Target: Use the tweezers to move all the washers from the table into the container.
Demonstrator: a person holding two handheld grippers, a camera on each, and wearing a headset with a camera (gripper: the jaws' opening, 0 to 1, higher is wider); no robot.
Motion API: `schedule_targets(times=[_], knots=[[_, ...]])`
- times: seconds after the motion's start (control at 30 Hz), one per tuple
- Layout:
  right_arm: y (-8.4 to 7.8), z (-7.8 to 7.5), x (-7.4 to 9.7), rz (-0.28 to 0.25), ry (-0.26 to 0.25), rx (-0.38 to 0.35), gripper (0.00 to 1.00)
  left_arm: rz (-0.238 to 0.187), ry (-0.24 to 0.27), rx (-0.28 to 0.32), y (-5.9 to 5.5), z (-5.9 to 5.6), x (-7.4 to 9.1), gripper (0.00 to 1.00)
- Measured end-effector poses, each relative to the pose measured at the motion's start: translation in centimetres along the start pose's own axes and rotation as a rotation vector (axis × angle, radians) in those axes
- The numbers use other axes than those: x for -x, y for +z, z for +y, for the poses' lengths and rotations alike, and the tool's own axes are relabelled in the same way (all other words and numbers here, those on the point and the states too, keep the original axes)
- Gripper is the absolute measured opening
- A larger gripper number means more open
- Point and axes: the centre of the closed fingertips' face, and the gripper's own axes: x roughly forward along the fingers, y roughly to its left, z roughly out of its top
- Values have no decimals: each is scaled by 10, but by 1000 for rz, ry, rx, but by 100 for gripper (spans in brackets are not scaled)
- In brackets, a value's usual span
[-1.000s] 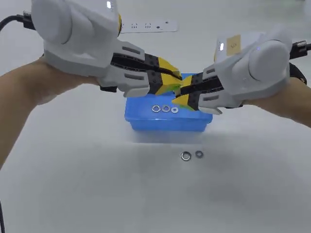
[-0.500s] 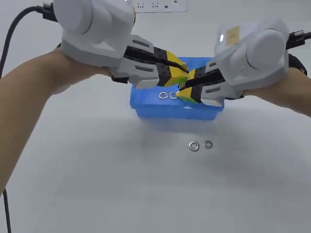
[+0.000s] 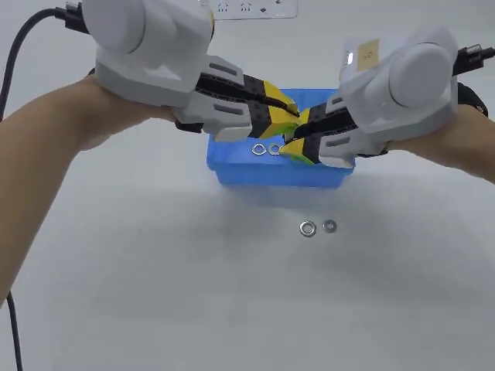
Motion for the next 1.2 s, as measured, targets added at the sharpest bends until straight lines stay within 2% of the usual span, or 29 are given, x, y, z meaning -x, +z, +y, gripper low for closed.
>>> schedule_targets(times=[0.13, 0.27, 0.47, 0.53, 0.73, 0.87, 0.93, 1.0, 1.1, 1.17, 1.2], knots=[[9, 2, 9, -20, -12, 20, 12, -5, 9, -25, 7, -2, 5, 7], [21, 5, 21, -48, -24, 17, 11, -15, 19, -40, 23, -8, 14, 7], [32, 17, 36, -66, -30, 43, 11, -23, 29, -60, 36, -22, 22, 7], [34, 21, 39, -70, -28, 46, 11, -20, 25, -78, 42, -31, 23, 7], [38, 37, 49, -61, -27, 66, 11, -34, 34, -76, 45, -43, 27, 7], [38, 52, 54, -59, -22, 74, 11, -37, 29, -78, 48, -56, 27, 6], [36, 59, 57, -56, -18, 75, 11, -37, 27, -78, 47, -60, 26, 6], [35, 65, 59, -57, -19, 69, 11, -42, 24, -75, 46, -59, 25, 7], [34, 73, 61, -57, -19, 69, 11, -54, 25, -66, 52, -80, 24, 6], [31, 80, 62, -55, -14, 66, 11, -60, 23, -54, 52, -90, 24, 6], [31, 83, 62, -57, -11, 65, 11, -61, 23, -51, 52, -91, 24, 6]])
